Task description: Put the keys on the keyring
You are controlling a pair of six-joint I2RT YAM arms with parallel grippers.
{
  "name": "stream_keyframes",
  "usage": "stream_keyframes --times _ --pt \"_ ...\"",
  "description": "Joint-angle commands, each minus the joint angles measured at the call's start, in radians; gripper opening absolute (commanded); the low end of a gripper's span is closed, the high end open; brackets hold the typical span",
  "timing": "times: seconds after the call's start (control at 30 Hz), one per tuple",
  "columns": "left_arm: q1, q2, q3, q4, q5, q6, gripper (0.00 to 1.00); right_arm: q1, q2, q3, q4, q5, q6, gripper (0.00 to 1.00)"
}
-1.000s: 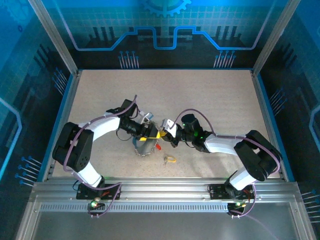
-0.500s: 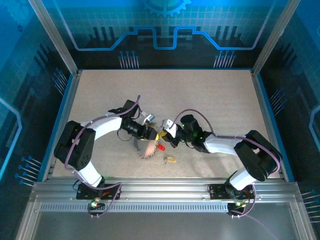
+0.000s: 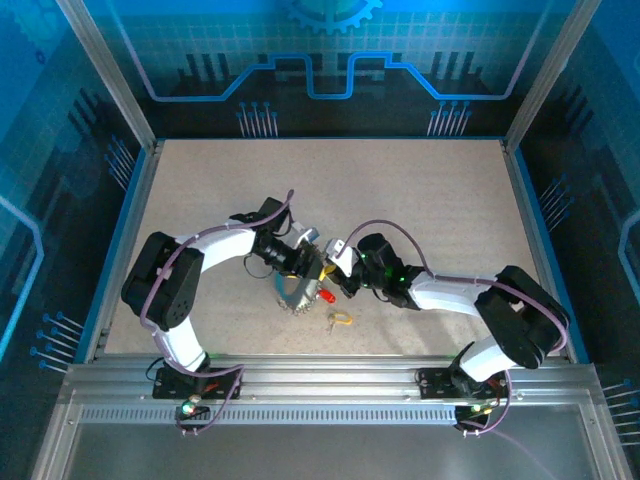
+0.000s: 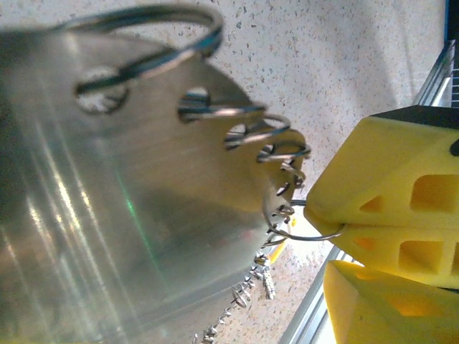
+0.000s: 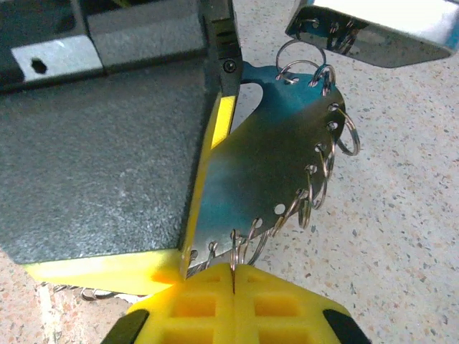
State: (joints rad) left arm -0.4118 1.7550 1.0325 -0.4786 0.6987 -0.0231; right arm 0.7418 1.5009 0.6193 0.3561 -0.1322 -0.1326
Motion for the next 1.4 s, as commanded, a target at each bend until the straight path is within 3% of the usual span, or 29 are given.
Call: stream_keyframes --times 0.0,0.23,0.47,0.73,0.93,1.13,1.37 --pt "-0.014 -0.016 0.029 -0.053 -0.043 0.040 0.69 0.006 -0.032 -0.013 -0.001 0.054 0.072 0.00" --pt "-0.043 -0.054 0.006 -0.039 -0.056 0.056 0.71 0.006 -0.040 -0.021 0.039 0.070 0.172 0.00" --pt "-0.047 -0.099 -0.030 -0.001 -0.056 0.087 0.66 0.006 -0.027 -0.027 0.036 0.103 0.214 0.00" --pt "-0.045 -0.147 -0.003 -0.089 -0.103 0.143 0.74 0.009 -0.046 -0.047 0.036 0.099 0.192 0.00" --pt "-0.013 -0.237 -0.015 -0.133 -0.094 0.169 0.77 0.007 -0.066 -0.076 0.121 0.035 0.140 0.00" --pt "0.048 -0.477 -0.107 -0.045 0.027 0.220 0.75 -0.003 -0.067 -0.093 0.230 -0.089 0.056 0.00" --pt "0.057 -0.595 -0.245 0.152 0.084 0.285 0.62 -0.019 -0.025 -0.076 0.301 -0.182 0.041 0.00"
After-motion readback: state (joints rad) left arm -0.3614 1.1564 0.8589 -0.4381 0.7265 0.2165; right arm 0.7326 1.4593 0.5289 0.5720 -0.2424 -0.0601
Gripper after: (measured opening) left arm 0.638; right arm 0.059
